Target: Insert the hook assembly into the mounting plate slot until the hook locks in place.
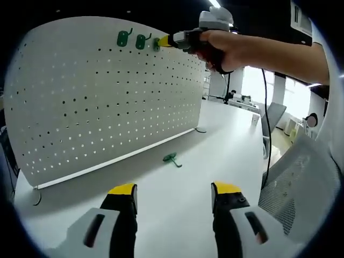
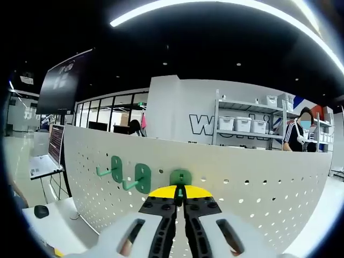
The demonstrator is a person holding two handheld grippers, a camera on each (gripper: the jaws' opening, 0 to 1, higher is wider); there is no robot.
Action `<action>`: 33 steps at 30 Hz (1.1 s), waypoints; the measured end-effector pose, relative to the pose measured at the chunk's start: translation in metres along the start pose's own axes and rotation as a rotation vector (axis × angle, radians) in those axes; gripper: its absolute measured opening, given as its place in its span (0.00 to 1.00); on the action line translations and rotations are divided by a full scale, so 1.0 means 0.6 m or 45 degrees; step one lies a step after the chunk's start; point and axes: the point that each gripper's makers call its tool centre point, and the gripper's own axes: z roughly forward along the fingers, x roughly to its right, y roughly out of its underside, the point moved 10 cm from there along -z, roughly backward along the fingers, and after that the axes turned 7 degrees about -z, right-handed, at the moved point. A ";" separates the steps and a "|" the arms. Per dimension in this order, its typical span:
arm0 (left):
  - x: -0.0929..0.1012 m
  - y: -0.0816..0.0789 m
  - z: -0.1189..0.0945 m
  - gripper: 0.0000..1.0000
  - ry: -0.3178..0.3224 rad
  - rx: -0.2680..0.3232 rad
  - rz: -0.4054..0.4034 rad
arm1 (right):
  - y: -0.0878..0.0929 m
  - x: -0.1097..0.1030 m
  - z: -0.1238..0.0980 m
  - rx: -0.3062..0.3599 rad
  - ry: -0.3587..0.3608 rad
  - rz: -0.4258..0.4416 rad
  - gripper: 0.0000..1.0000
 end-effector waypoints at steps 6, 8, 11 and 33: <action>0.002 0.001 0.001 0.57 0.007 0.001 0.000 | 0.003 -0.012 0.002 0.005 0.084 0.015 0.01; 0.003 0.000 0.001 0.57 0.009 0.003 0.000 | 0.004 -0.014 0.002 0.009 0.107 0.036 0.02; 0.003 0.001 0.001 0.57 0.009 0.005 -0.002 | 0.005 -0.019 0.004 0.005 0.131 0.069 0.03; -0.001 0.000 -0.001 0.57 -0.002 0.019 -0.009 | 0.014 -0.007 -0.001 0.051 0.038 0.123 0.06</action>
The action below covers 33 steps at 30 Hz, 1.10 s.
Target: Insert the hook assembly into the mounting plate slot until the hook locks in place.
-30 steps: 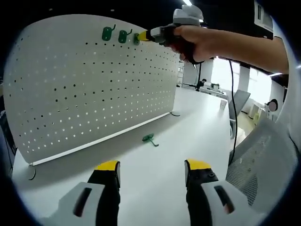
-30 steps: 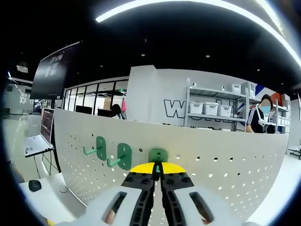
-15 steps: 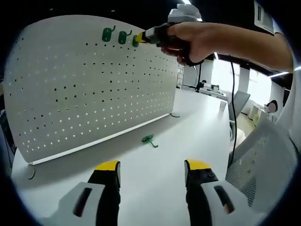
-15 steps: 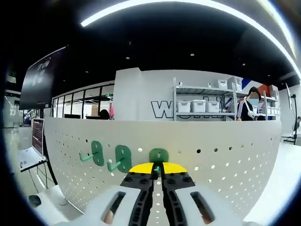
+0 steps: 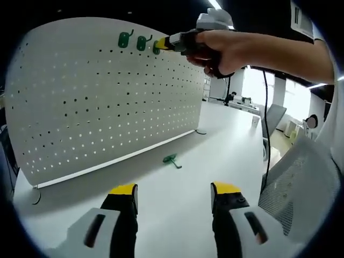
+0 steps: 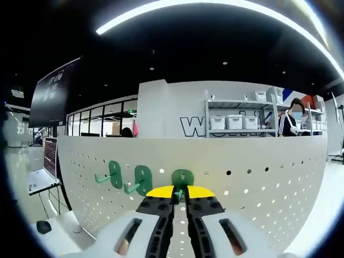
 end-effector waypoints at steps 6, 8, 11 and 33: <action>0.001 0.001 0.000 0.57 0.002 -0.007 0.008 | 0.015 0.008 -0.004 -0.049 -0.135 -0.051 0.16; 0.001 0.001 0.000 0.57 0.001 -0.006 0.008 | 0.022 0.011 -0.010 -0.050 -0.171 -0.054 0.21; 0.001 0.001 0.000 0.57 0.001 -0.006 0.009 | 0.031 0.004 -0.014 -0.086 -0.262 -0.094 0.33; -0.002 0.001 -0.003 0.59 -0.008 -0.009 0.007 | 0.036 0.013 -0.036 0.020 -0.385 -0.001 0.48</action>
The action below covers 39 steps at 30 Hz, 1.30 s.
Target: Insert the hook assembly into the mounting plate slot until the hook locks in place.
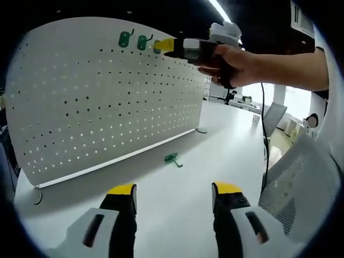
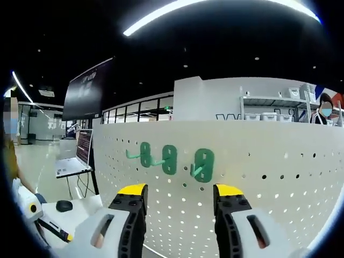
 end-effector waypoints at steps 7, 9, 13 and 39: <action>-0.002 -0.002 -0.001 0.59 -0.001 0.003 -0.004 | -0.004 -0.002 -0.007 0.018 -0.024 0.006 0.49; -0.002 -0.002 -0.001 0.59 -0.002 0.002 -0.005 | -0.004 -0.004 -0.011 0.015 -0.036 -0.004 0.49; -0.003 -0.001 -0.001 0.59 -0.004 0.001 -0.003 | 0.003 -0.006 -0.024 0.006 -0.059 -0.011 0.49; -0.003 -0.002 -0.003 0.63 -0.013 0.005 -0.010 | 0.081 -0.024 -0.128 -0.089 -0.102 0.071 0.58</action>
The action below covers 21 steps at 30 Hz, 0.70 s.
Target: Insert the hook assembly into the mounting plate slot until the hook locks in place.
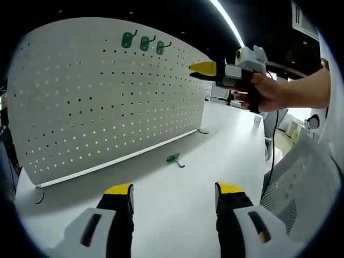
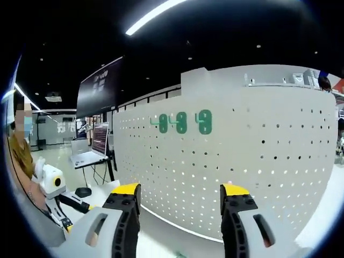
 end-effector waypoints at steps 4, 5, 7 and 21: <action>0.001 -0.001 0.000 0.64 -0.001 0.002 0.001 | 0.017 -0.002 -0.018 -0.025 -0.001 0.026 0.59; 0.000 0.000 0.000 0.64 -0.002 0.001 0.002 | 0.018 -0.002 -0.020 -0.025 0.001 0.028 0.60; 0.000 0.000 0.000 0.65 -0.002 0.003 -0.004 | 0.022 0.000 -0.027 -0.032 0.007 0.033 0.60; 0.001 0.001 0.000 0.65 0.001 -0.002 -0.001 | 0.042 -0.008 -0.055 -0.069 -0.004 0.047 0.61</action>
